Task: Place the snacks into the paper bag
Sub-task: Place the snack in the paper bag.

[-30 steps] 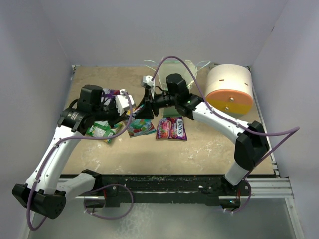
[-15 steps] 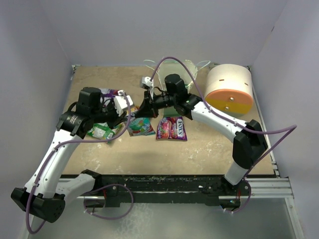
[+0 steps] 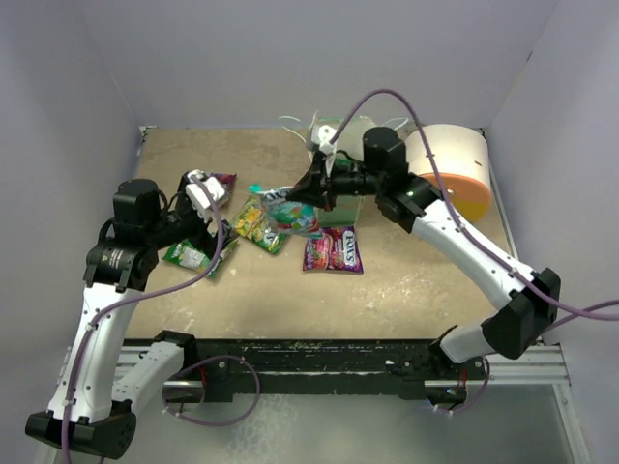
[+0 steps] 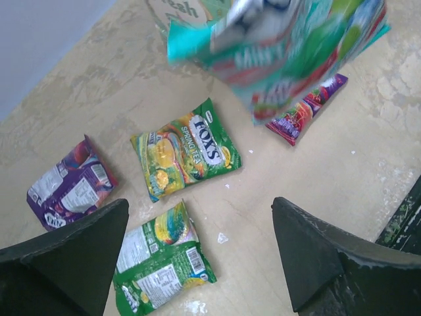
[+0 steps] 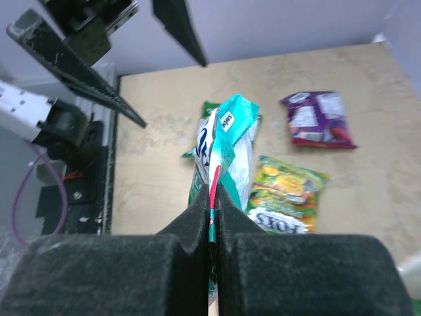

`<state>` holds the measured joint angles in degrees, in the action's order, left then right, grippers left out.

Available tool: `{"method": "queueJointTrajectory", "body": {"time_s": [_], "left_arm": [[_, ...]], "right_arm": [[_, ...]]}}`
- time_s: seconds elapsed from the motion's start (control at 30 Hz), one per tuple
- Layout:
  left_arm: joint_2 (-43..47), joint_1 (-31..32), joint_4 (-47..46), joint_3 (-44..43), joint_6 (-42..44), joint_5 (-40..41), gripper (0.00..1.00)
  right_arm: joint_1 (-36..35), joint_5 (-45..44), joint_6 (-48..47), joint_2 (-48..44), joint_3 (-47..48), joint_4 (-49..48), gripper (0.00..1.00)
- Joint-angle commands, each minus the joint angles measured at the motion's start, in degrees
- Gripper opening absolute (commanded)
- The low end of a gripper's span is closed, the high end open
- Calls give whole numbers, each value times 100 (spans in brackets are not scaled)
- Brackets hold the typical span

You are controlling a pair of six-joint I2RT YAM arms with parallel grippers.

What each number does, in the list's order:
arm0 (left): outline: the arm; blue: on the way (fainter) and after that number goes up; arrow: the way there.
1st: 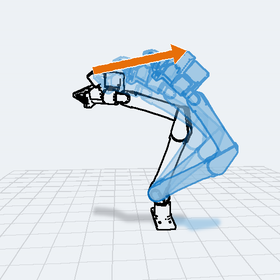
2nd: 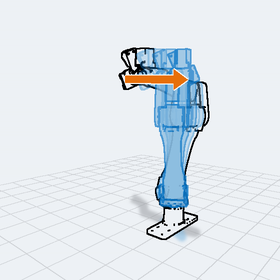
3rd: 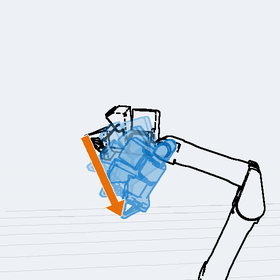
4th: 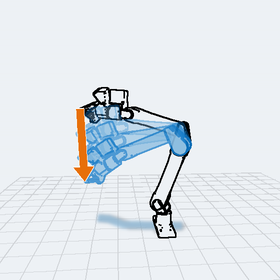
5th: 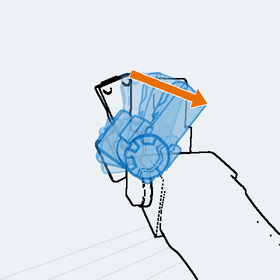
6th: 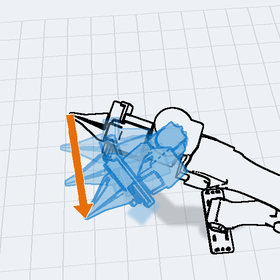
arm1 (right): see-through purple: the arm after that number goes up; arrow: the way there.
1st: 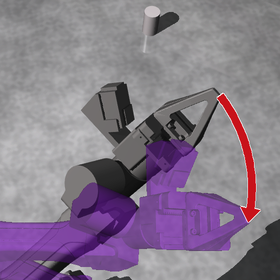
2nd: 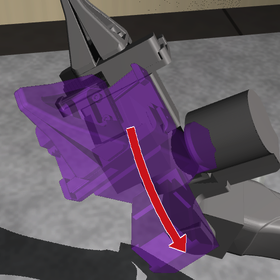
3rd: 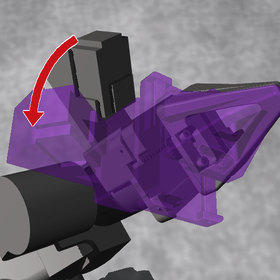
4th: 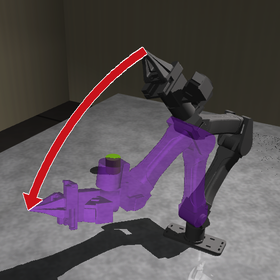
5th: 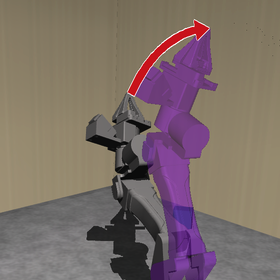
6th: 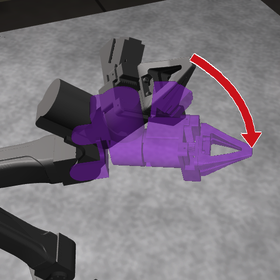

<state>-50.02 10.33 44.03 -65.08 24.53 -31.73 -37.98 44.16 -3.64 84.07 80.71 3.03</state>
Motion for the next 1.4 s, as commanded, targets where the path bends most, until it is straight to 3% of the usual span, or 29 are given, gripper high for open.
{"method": "queueJointTrajectory", "body": {"time_s": [0.0, 0.2, 0.53, 0.9, 1.37], "left_arm": [[281, -444, -469, 109, -481, -433, 94], [532, -700, -601, 310, -621, -236, 99], [531, -838, -650, 393, -687, -175, 99], [567, -857, -706, 518, -639, -184, 99], [524, -857, -772, 648, -551, -258, 99]], "right_arm": [[418, -289, -8, -474, 601, -135, 0], [957, -1034, 68, -737, 1220, 94, 0], [1308, -2754, -996, -399, 2217, 405, 0], [1371, -2901, -2026, 298, 2246, 125, 0], [1415, -2622, -2996, 1173, 2334, 580, 0]]}}
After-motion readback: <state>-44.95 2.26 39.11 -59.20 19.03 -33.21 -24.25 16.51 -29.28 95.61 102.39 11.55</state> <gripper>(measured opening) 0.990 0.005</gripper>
